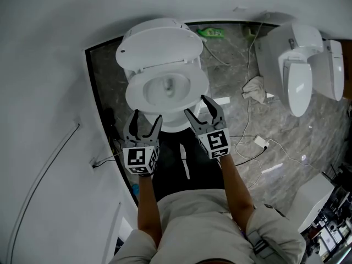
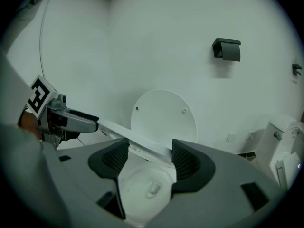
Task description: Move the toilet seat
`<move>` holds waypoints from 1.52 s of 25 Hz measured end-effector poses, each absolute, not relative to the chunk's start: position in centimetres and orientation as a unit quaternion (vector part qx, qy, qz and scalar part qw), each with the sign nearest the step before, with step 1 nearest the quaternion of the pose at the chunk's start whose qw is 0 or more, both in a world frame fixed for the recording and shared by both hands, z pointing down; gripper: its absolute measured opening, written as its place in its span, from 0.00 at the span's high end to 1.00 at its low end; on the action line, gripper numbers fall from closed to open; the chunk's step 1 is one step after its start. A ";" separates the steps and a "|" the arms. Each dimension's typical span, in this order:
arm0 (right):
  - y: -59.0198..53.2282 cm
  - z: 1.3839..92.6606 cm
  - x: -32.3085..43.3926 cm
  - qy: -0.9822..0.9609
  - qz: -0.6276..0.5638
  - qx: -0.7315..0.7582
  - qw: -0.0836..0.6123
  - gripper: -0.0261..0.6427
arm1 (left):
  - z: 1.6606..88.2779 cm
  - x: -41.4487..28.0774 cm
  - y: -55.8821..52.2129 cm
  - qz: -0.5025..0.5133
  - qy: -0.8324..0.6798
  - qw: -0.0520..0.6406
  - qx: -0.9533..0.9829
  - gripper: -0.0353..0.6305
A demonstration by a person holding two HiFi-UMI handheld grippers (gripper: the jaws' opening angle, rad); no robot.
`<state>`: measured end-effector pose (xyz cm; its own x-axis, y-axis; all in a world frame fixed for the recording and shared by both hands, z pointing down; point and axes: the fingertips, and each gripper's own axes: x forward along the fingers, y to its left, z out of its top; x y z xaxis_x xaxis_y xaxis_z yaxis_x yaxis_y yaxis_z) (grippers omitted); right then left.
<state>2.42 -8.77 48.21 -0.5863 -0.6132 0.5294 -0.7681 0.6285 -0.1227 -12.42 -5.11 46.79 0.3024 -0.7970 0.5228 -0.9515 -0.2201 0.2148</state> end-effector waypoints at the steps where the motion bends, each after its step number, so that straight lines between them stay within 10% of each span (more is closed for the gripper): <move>1: -9.0 48.0 2.4 -0.874 0.171 0.396 0.224 0.50 | 46.7 -12.4 -5.3 0.151 -0.571 0.253 0.766 0.40; 38: -15.4 45.7 1.4 -0.869 0.156 0.427 0.197 0.56 | 44.0 -14.2 -12.0 0.130 -0.572 0.236 0.775 0.44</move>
